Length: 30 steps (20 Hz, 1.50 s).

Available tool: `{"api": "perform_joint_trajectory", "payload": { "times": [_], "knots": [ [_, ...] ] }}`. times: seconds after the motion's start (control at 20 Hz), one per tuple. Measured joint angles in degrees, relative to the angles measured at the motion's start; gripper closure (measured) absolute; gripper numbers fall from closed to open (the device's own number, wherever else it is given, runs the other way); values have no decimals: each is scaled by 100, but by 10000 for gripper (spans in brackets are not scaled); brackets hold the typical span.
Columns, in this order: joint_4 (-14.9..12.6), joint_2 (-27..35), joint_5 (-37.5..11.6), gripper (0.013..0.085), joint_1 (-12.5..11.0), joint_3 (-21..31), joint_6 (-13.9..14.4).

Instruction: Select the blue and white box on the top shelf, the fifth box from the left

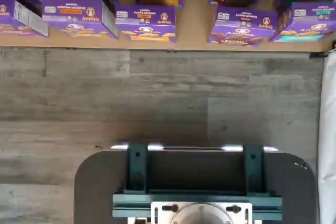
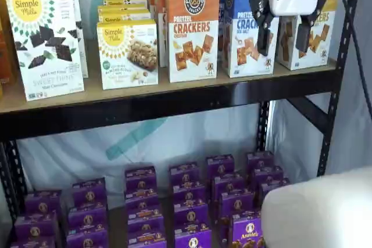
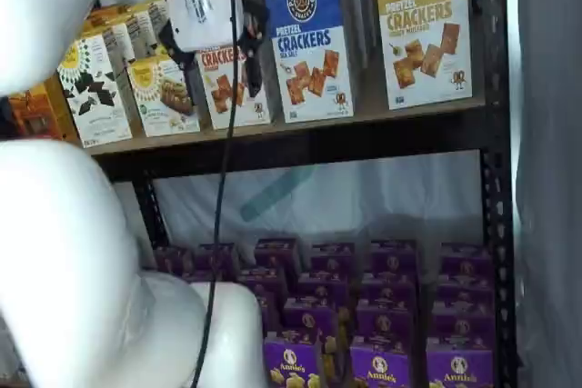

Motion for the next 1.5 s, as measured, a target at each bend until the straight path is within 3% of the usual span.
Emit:
{"api": "perform_joint_trajectory", "payload": {
  "times": [0.15, 0.3, 0.85, 1.5],
  "knots": [
    [361, 44, 92, 130, -325, -36, -153],
    [421, 34, 62, 130, -361, -26, -179],
    [-20, 487, -529, 130, -29, -352, -46],
    [-13, 1708, -602, 130, -310, -1695, -326]
  ]
}}
